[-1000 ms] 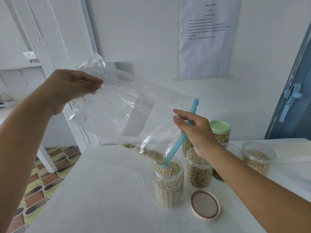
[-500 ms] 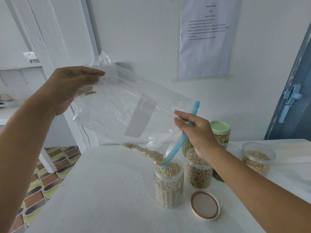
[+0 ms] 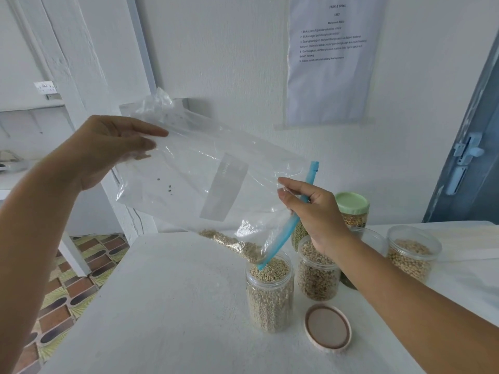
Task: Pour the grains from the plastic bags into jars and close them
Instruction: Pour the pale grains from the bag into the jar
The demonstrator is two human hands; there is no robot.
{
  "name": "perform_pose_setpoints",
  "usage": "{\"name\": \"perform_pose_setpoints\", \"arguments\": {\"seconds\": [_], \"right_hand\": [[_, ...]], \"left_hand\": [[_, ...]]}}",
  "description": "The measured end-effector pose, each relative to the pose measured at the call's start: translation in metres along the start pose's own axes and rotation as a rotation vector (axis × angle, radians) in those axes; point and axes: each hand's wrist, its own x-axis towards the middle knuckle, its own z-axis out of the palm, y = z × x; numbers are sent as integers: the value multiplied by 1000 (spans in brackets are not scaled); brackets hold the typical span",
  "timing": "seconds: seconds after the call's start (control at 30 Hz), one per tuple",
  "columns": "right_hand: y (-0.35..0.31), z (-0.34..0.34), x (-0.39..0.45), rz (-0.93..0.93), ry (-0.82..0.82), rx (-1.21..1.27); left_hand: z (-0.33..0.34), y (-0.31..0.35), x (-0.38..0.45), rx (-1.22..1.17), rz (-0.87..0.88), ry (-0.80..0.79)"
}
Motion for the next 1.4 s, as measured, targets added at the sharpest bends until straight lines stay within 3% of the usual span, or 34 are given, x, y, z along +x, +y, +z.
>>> {"name": "perform_pose_setpoints", "arguments": {"seconds": [0.13,0.27,0.73,1.0,1.27,1.4], "right_hand": [[0,1,0,-5,6,-13],[-1,3,-1,-3,5,-15],[-15,3,-1,-28,-17,62],[-14,-1,-8,-10,-27,112],[-7,-6,-12,-25,22,4],[-6,-9,-15,-35,-62,-43]], "left_hand": [[1,0,-3,165,-49,-56],[4,2,-1,234,-51,12],[15,26,11,162,66,243],[24,36,14,145,109,238],[30,35,16,119,105,210],[31,30,16,131,100,197]]}}
